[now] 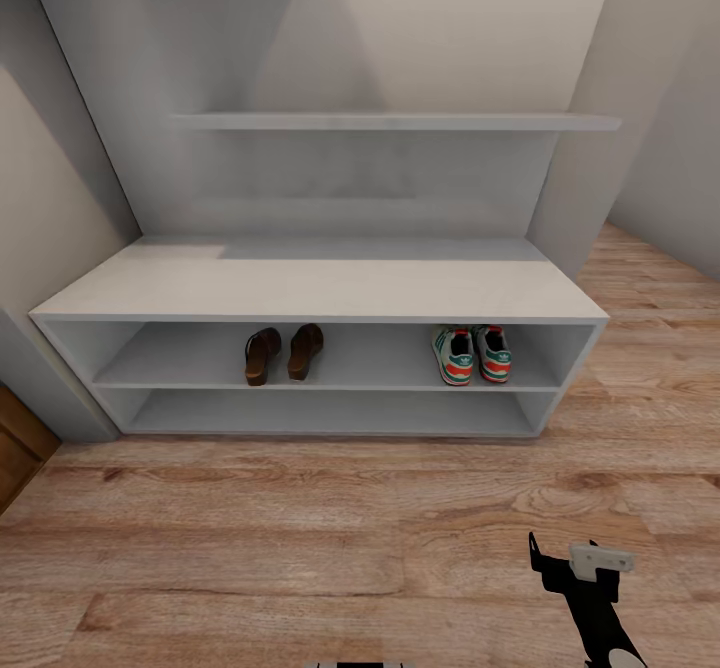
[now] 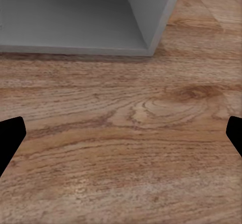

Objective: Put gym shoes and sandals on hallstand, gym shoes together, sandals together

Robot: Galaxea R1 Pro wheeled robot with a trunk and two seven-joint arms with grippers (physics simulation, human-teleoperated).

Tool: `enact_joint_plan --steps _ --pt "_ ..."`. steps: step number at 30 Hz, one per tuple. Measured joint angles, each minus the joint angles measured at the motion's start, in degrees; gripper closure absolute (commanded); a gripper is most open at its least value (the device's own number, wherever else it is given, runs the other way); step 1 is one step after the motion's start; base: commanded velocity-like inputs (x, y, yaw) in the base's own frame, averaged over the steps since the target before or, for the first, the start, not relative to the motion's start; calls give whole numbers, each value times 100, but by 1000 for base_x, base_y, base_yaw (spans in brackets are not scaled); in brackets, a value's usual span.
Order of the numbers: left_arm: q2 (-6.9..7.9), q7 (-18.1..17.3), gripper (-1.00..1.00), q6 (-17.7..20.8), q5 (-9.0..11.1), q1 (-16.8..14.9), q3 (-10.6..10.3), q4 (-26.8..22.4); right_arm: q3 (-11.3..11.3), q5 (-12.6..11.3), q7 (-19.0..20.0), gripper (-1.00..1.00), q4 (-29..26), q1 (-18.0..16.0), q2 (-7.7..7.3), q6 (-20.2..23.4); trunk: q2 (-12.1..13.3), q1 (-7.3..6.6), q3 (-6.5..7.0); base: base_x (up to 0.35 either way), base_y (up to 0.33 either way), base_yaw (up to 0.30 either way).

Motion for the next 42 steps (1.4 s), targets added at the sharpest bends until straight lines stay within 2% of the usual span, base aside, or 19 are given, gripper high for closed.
enact_joint_plan --steps 42 --pt "4 9 -100 0 0 -47 -17 -3 10 0 -2 -100 0 0 0 0 0 0 0 0 0 0"
